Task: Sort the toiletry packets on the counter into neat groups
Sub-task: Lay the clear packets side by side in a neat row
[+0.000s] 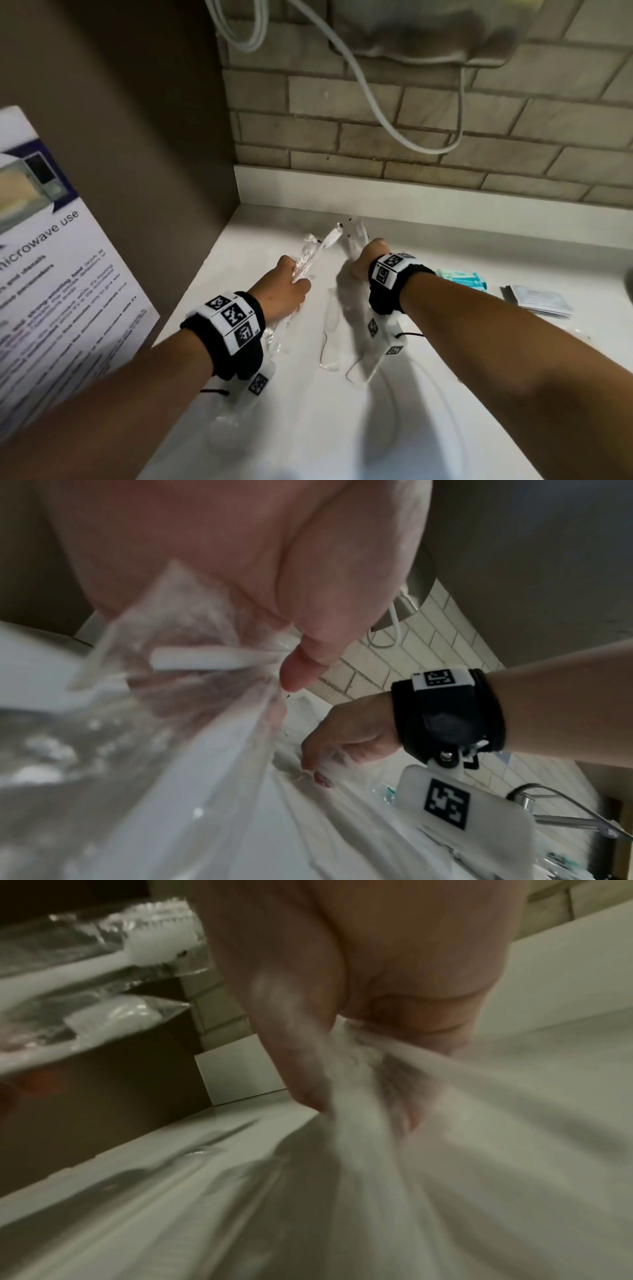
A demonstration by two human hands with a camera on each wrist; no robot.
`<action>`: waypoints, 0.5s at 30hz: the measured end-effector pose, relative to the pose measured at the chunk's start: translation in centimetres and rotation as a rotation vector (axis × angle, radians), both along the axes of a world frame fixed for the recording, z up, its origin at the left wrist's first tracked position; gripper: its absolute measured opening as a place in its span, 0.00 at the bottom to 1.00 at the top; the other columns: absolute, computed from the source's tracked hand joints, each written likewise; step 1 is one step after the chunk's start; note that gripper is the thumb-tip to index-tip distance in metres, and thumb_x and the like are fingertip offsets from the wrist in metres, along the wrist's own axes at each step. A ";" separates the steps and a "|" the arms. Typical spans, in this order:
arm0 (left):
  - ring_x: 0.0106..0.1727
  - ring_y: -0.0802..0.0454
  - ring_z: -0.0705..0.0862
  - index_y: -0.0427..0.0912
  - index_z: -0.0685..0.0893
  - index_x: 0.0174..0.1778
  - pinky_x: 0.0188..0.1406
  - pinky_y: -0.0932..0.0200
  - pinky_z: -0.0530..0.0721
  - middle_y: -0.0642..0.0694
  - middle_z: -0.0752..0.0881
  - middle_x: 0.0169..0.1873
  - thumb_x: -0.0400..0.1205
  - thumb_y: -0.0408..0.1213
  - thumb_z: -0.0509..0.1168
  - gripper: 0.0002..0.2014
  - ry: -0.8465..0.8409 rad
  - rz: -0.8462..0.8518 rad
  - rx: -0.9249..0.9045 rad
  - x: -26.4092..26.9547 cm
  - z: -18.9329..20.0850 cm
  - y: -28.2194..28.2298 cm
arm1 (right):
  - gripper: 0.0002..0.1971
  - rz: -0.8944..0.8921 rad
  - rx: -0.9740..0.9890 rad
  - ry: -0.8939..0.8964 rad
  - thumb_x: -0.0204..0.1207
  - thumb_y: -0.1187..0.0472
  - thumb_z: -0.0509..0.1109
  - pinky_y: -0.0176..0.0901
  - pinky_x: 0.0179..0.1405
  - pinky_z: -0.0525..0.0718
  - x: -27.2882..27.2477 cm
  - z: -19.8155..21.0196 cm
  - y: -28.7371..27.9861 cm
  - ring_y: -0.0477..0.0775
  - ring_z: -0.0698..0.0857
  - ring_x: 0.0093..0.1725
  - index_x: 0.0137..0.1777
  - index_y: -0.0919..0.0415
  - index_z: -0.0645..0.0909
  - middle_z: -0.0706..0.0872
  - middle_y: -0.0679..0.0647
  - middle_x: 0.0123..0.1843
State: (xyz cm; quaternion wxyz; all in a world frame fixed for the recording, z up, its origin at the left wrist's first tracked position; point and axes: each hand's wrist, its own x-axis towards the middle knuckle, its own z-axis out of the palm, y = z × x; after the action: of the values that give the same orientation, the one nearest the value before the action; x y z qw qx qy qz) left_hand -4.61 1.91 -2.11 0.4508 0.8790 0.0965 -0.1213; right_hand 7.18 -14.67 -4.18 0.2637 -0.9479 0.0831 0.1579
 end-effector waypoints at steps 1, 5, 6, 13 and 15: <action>0.33 0.49 0.79 0.40 0.68 0.60 0.30 0.59 0.75 0.42 0.83 0.41 0.84 0.38 0.56 0.11 -0.008 0.013 -0.010 0.1 0.0 0.2 | 0.31 -0.021 0.010 0.010 0.71 0.56 0.75 0.52 0.60 0.80 -0.3 0.2 0.3 0.65 0.82 0.64 0.71 0.69 0.71 0.82 0.65 0.65; 0.35 0.51 0.79 0.38 0.69 0.65 0.30 0.59 0.74 0.44 0.80 0.38 0.83 0.37 0.56 0.14 -0.043 0.092 -0.072 0.4 0.3 0.5 | 0.27 -0.044 0.286 -0.014 0.70 0.61 0.70 0.45 0.32 0.83 -1.9 2.0 1.4 0.59 0.86 0.34 0.65 0.72 0.66 0.84 0.60 0.32; 0.37 0.49 0.81 0.39 0.69 0.68 0.32 0.58 0.75 0.44 0.81 0.39 0.83 0.37 0.56 0.17 -0.059 0.107 -0.098 0.4 0.6 0.3 | 0.25 -0.047 0.409 -0.042 0.70 0.63 0.68 0.44 0.28 0.82 -2.2 2.4 1.4 0.59 0.85 0.30 0.65 0.72 0.68 0.84 0.61 0.29; 0.67 0.40 0.81 0.52 0.53 0.84 0.62 0.49 0.81 0.40 0.78 0.72 0.82 0.47 0.54 0.33 -0.083 -0.050 -0.194 0.3 1.6 -4.2 | 0.10 -0.050 0.861 -0.110 0.81 0.63 0.63 0.44 0.27 0.81 -7.7 4.7 1.1 0.58 0.82 0.35 0.56 0.63 0.64 0.77 0.59 0.42; 0.65 0.39 0.82 0.49 0.53 0.84 0.60 0.45 0.85 0.37 0.76 0.72 0.76 0.50 0.51 0.37 -0.063 -0.133 -0.175 0.0 1.7 -5.5 | 0.18 -0.050 0.916 -0.093 0.82 0.56 0.65 0.47 0.34 0.86 -8.9 4.6 0.2 0.55 0.85 0.40 0.61 0.62 0.60 0.79 0.58 0.48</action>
State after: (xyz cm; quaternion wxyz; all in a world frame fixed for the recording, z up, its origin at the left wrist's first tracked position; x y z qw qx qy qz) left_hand -4.60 -3.63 -0.46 0.5195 0.8442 0.0129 -0.1310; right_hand -1.70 -14.49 0.45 0.6625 -0.7377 0.0156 0.1293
